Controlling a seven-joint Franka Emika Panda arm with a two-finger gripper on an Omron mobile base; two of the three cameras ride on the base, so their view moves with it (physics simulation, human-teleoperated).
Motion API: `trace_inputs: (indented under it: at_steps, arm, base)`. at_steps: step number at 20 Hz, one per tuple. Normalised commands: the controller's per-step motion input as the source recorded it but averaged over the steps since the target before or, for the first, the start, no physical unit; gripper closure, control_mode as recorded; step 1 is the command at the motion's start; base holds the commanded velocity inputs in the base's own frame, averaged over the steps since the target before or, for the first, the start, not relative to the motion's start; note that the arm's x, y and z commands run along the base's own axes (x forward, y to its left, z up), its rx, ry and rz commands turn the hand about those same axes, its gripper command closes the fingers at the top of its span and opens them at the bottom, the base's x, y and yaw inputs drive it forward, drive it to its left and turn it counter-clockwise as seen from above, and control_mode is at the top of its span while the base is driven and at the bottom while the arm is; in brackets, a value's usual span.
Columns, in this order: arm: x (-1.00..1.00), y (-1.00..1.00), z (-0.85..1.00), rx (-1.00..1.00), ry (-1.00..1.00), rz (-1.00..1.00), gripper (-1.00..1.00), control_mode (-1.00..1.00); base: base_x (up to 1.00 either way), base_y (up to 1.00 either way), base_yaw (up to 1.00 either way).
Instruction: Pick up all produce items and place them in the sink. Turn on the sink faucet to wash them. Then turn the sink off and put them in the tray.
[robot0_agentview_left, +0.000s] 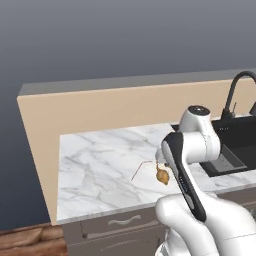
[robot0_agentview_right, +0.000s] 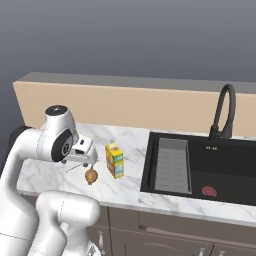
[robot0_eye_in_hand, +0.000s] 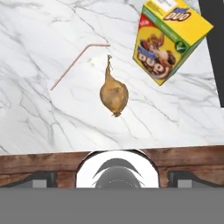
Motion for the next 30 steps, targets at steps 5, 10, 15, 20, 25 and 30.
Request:
trace_inputs:
  at_steps: [5, 10, 15, 20, 25, 30]
  arm:
    - [0.09, 0.24, -0.38, 0.0, 0.0, -0.02, -1.0, -1.0]
    - [0.21, 0.0, -0.37, -0.01, 0.0, -0.07, -1.0, -1.0]
    - [0.38, 0.0, -0.2, 0.0, 0.03, -0.03, -1.0, -1.0]
    - [0.5, -0.03, -0.11, 0.0, 0.1, 0.0, -1.0, -1.0]
    - [0.42, -0.08, -0.15, 0.0, 0.14, 0.0, -1.0, -1.0]
    - [0.42, -0.04, -0.18, -0.01, 0.18, 0.0, -1.0, -1.0]
  base:
    - [0.0, 0.0, 0.0]
    - [0.0, 0.0, 0.0]
    - [0.0, 0.0, 0.0]
    - [0.0, 0.0, 0.0]
    - [0.0, 0.0, 0.0]
    - [0.0, 0.0, 0.0]
